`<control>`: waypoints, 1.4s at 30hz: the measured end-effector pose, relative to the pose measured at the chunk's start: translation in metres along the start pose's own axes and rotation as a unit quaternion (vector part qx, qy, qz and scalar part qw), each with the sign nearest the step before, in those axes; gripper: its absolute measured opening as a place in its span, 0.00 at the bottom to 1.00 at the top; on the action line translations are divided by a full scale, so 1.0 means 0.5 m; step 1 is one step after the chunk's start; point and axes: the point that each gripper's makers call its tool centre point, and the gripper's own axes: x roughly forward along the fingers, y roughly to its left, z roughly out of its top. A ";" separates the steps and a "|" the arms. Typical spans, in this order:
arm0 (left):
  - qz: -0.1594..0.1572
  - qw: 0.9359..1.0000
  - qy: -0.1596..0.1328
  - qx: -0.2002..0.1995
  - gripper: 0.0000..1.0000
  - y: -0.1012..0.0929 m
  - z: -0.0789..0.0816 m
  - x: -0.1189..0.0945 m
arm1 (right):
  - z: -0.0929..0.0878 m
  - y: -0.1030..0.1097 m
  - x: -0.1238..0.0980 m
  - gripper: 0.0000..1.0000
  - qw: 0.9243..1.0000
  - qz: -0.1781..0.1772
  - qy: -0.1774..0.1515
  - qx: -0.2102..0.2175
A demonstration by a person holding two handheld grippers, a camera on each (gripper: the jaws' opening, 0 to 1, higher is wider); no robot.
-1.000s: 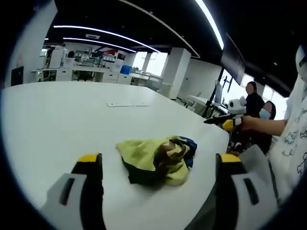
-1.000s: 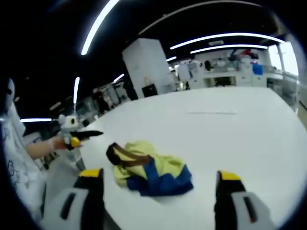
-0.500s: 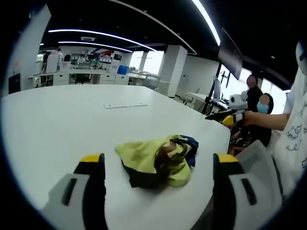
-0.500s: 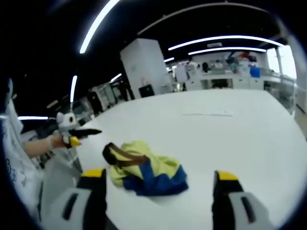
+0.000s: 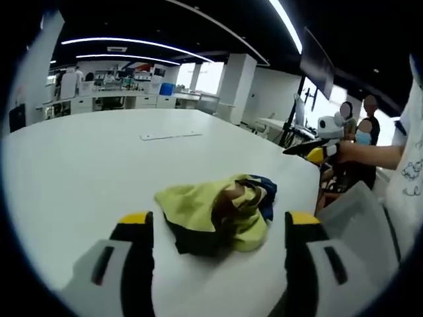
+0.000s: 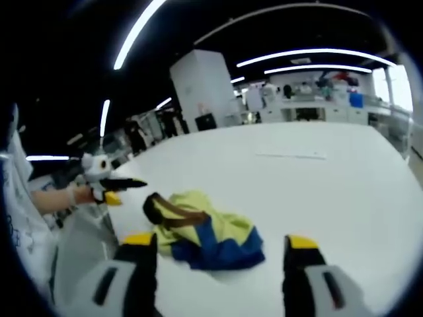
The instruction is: Fold the garment on the visible template until the final outline fits inside the template.
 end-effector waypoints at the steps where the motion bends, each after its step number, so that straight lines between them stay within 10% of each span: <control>1: -0.001 1.000 0.001 0.002 0.76 -0.003 0.000 0.001 | 0.001 0.000 0.001 0.77 1.000 0.001 0.000 -0.001; 24: 0.020 1.000 0.012 0.005 0.54 -0.007 -0.035 -0.002 | -0.018 0.045 0.038 0.62 0.999 0.028 0.021 -0.019; 42: 0.045 0.998 0.034 -0.002 0.26 0.000 -0.068 0.023 | -0.061 0.041 0.137 0.28 0.995 0.008 0.082 -0.062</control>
